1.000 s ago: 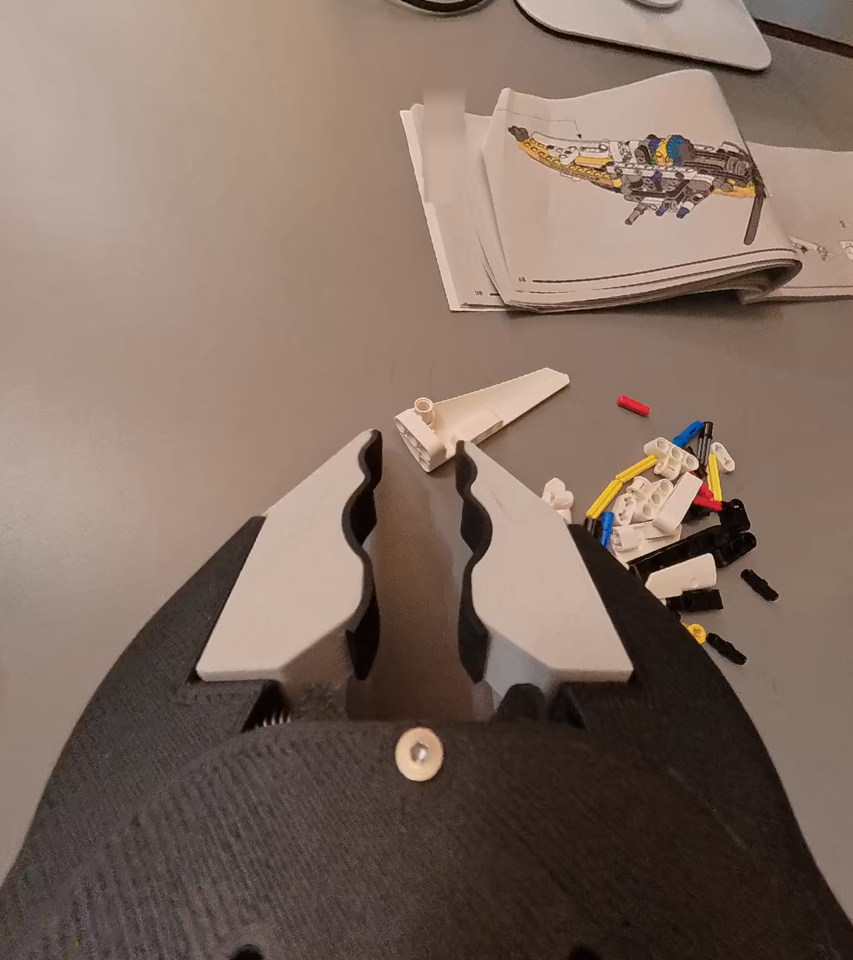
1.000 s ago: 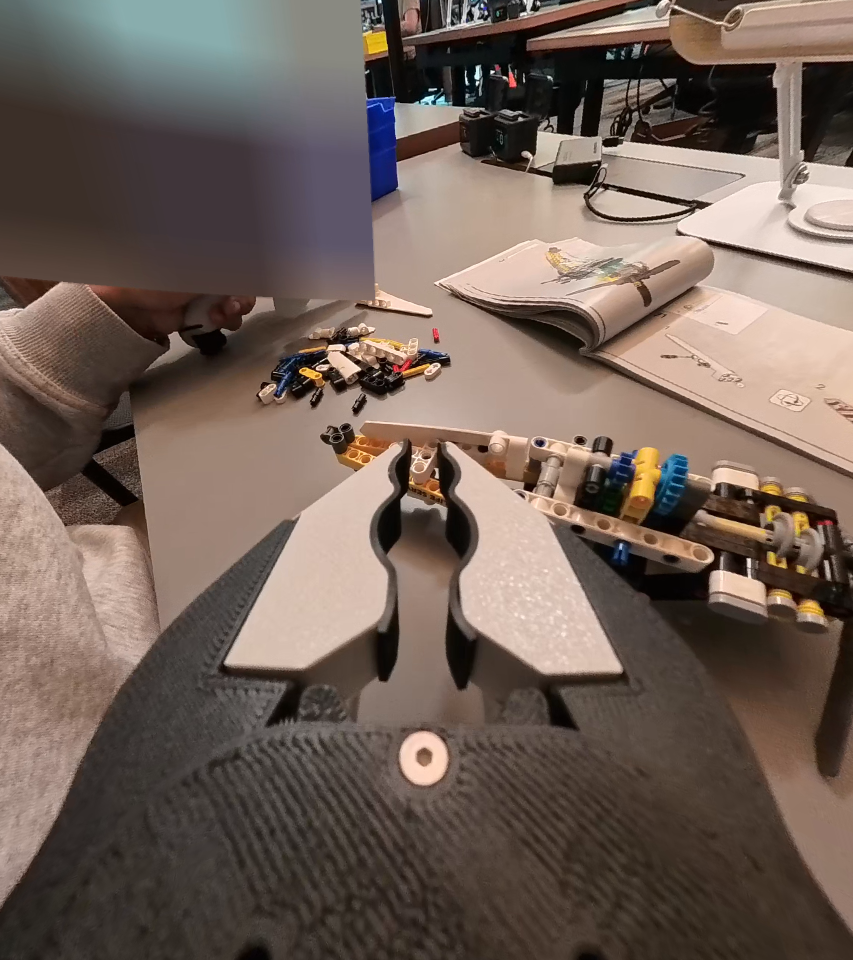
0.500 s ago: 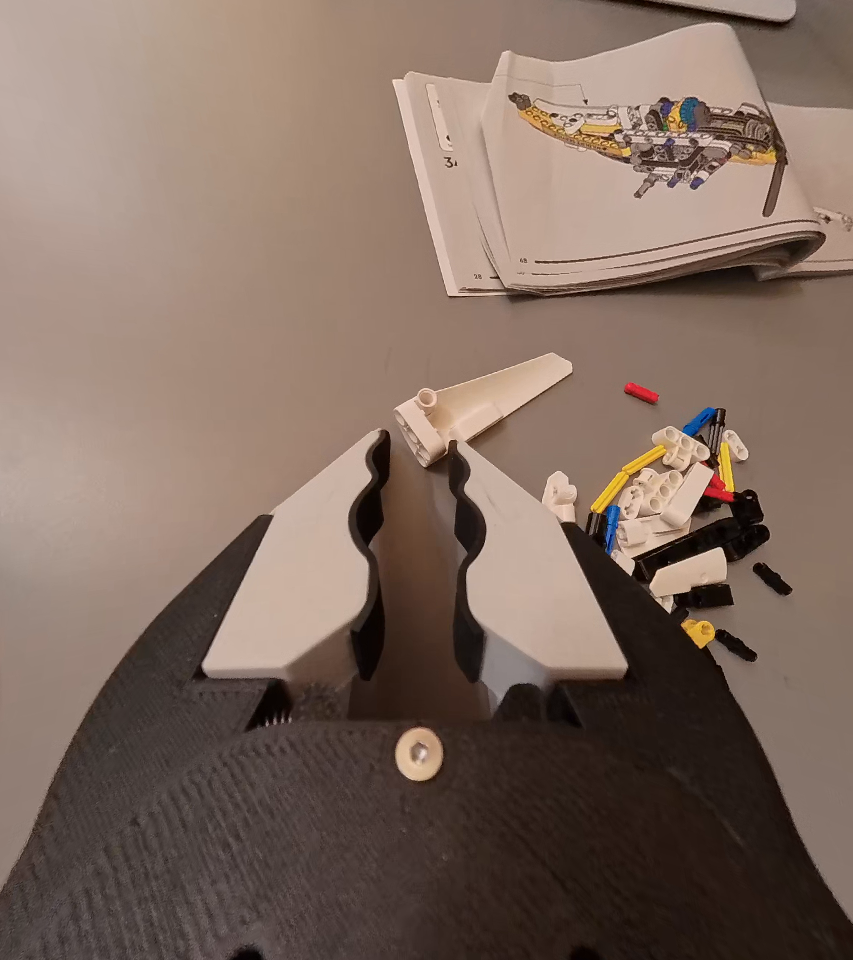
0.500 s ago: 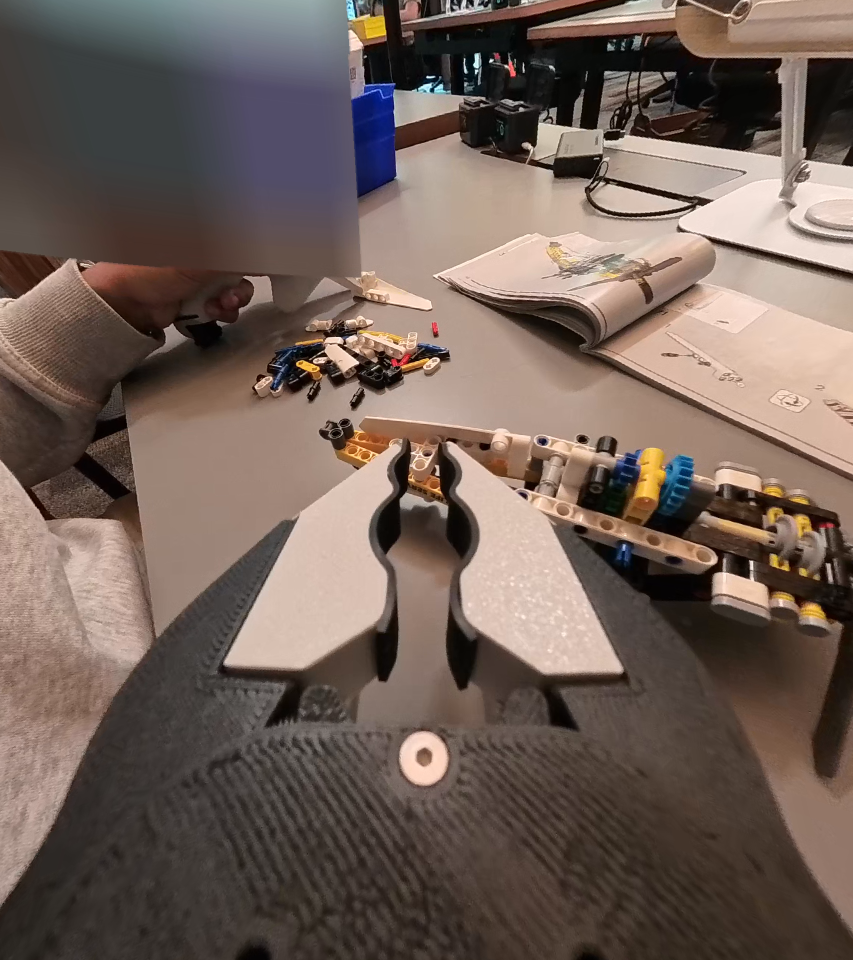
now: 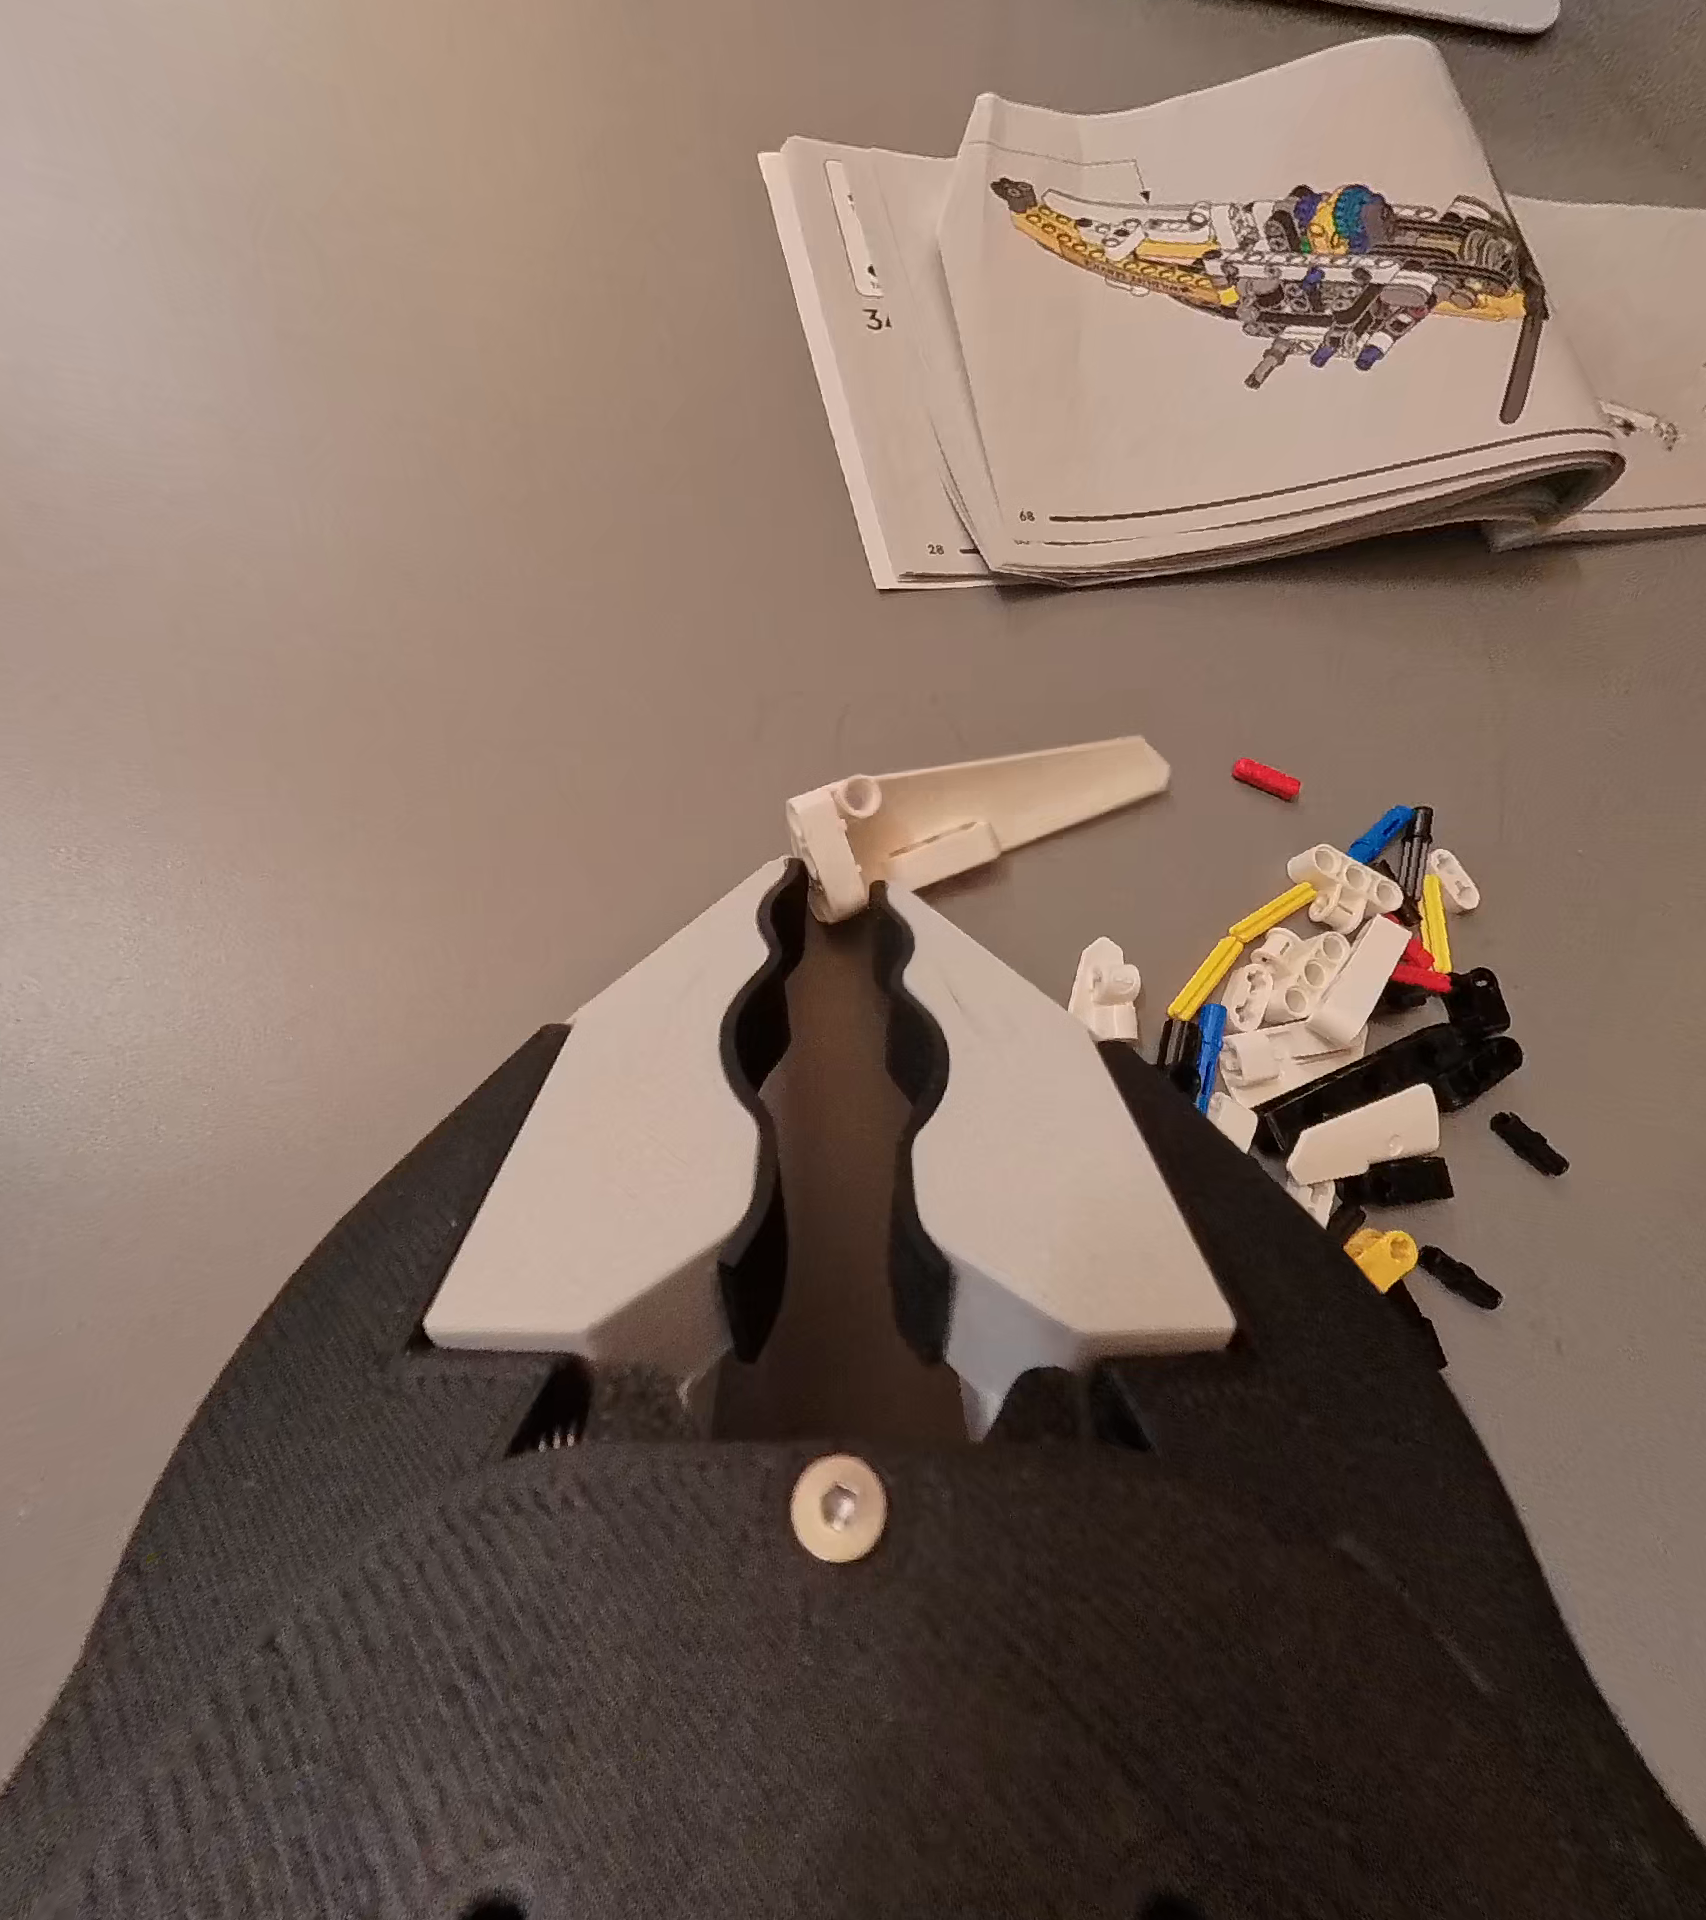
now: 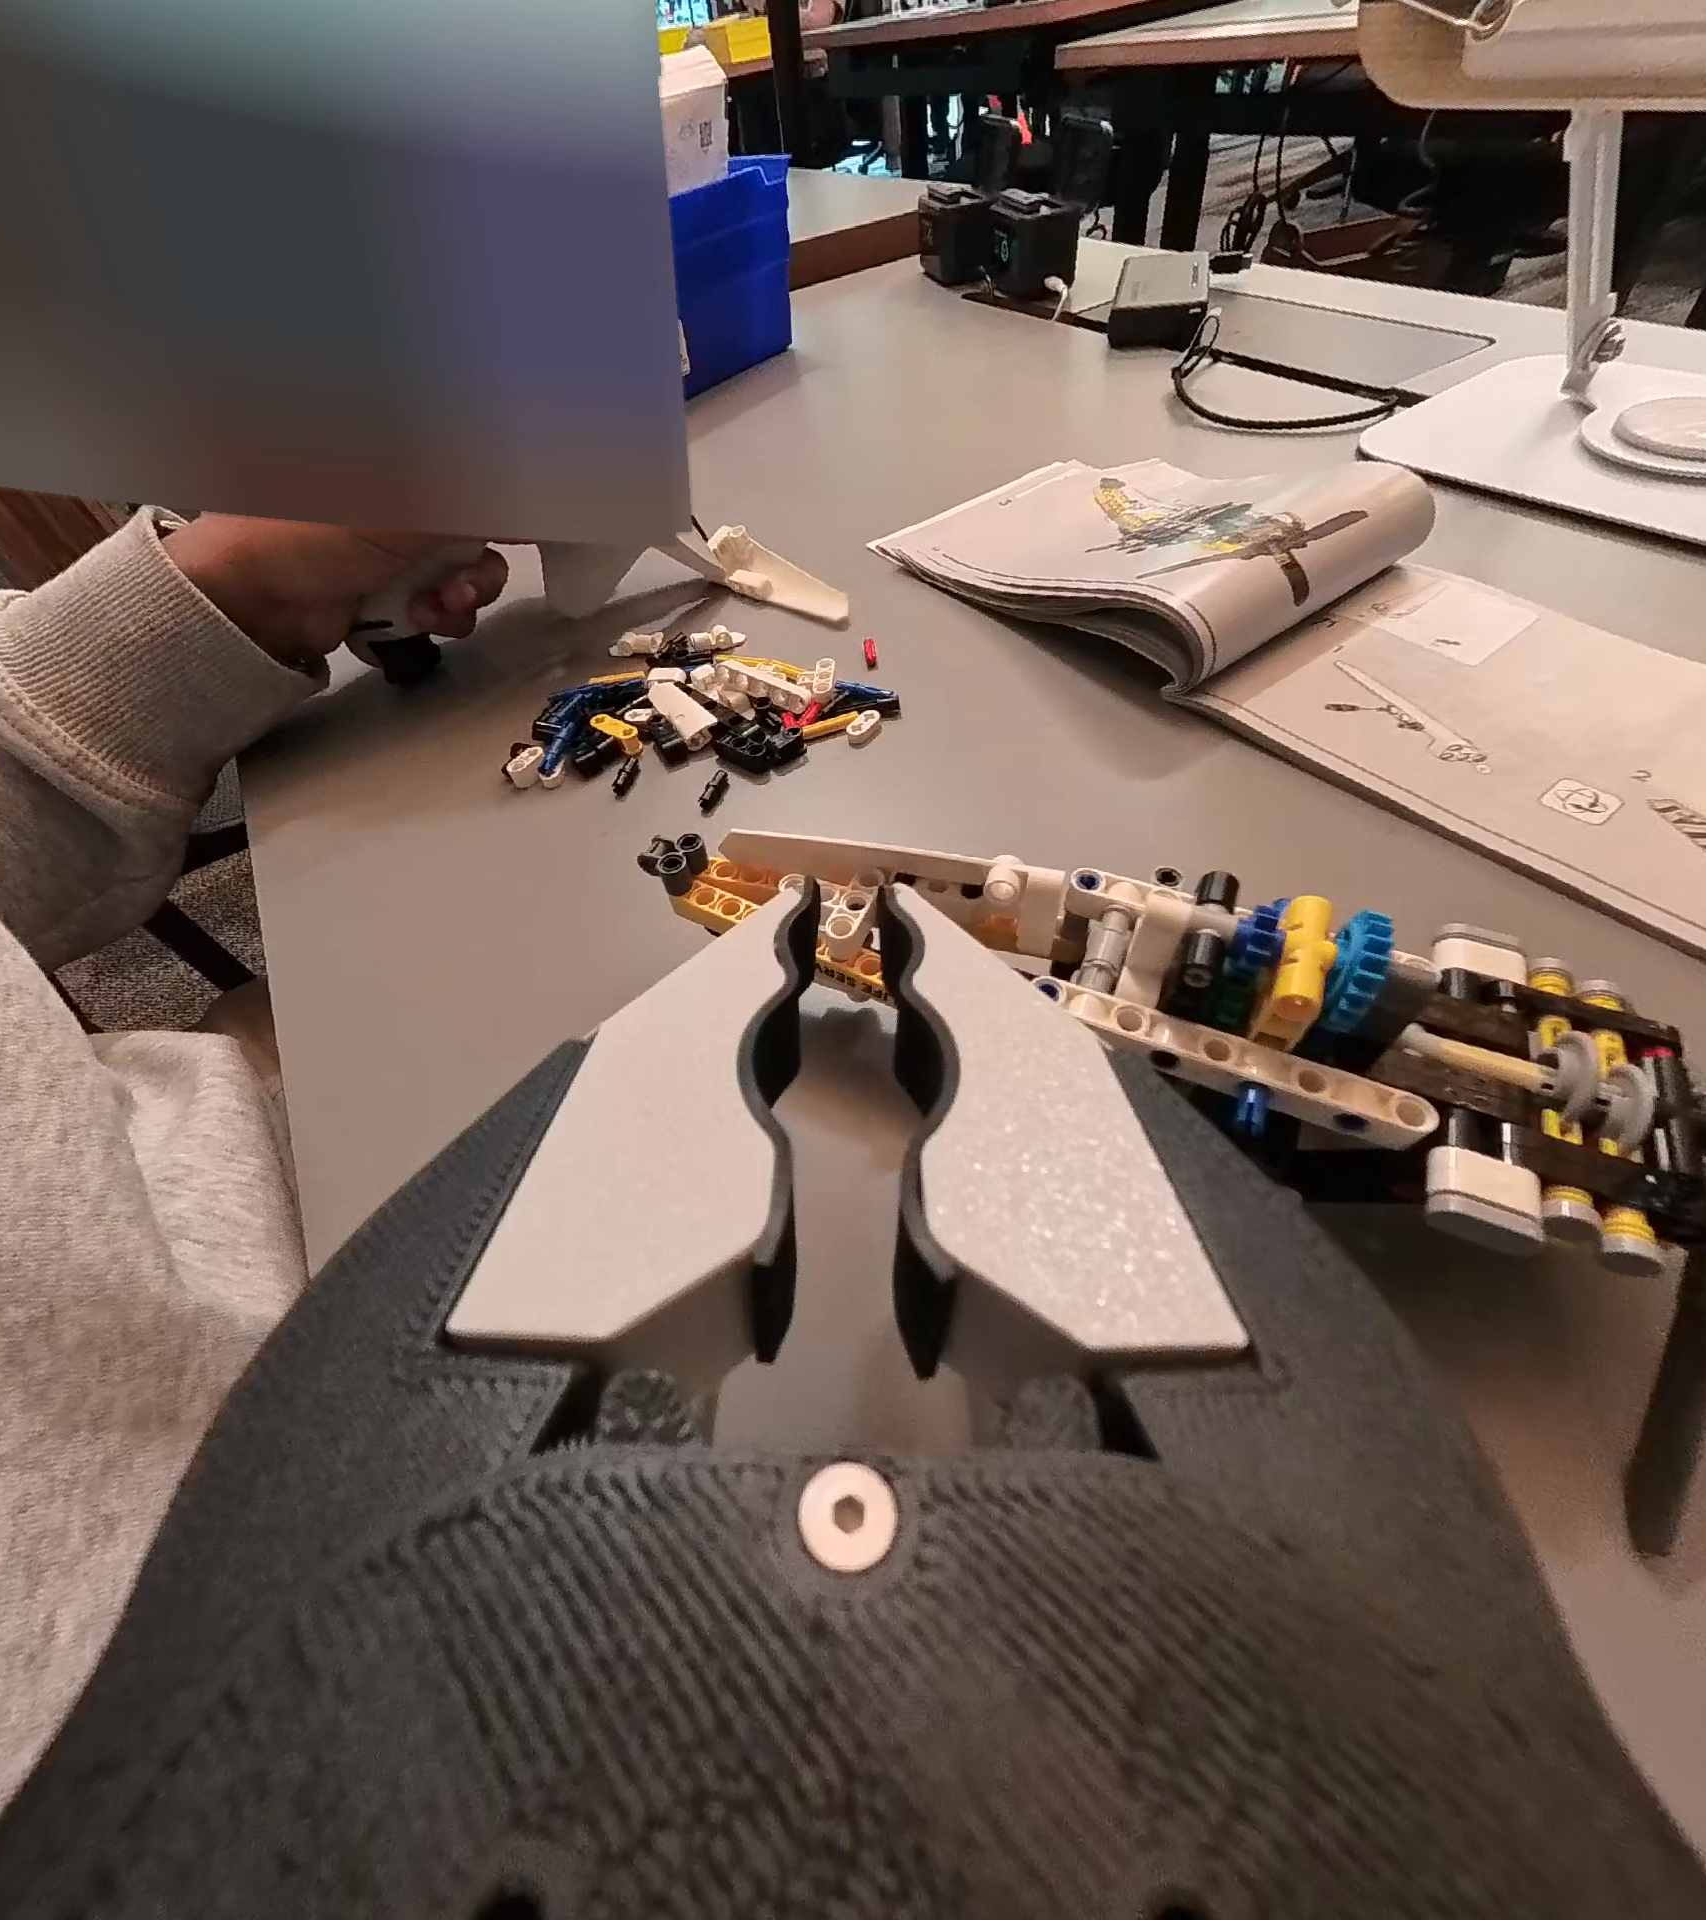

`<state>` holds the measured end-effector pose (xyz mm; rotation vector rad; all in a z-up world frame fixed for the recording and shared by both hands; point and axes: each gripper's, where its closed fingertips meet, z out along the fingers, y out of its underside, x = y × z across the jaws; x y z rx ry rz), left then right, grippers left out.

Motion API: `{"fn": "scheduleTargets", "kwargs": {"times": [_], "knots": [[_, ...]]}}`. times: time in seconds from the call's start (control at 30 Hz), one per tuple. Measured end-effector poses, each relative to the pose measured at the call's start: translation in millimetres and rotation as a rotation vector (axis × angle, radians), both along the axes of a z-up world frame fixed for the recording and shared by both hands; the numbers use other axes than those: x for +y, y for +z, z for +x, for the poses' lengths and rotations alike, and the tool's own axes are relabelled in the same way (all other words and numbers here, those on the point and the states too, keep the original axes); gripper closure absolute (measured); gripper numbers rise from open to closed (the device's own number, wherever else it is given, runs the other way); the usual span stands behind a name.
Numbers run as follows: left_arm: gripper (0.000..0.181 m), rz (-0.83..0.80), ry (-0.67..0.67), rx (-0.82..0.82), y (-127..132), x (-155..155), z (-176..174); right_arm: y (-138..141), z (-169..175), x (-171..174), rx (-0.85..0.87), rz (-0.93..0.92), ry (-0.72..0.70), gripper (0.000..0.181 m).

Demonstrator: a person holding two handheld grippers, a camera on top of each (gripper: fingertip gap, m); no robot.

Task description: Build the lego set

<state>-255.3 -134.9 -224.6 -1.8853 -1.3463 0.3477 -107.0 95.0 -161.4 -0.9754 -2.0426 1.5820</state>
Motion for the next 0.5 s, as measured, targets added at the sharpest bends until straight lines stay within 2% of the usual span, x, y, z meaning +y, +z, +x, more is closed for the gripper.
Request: {"fn": "scheduleTargets", "kwargs": {"times": [0.27, 0.5], "knots": [[0.173, 0.043, 0.015, 0.055, 10, -2, -1, -1, 0, 0, -0.002, 0.002, -0.001, 0.172], [0.174, 0.068, 0.064, 0.219, 35, -9, -5, -1, 0, 0, 0.001, 0.004, -0.002, 0.172]]}}
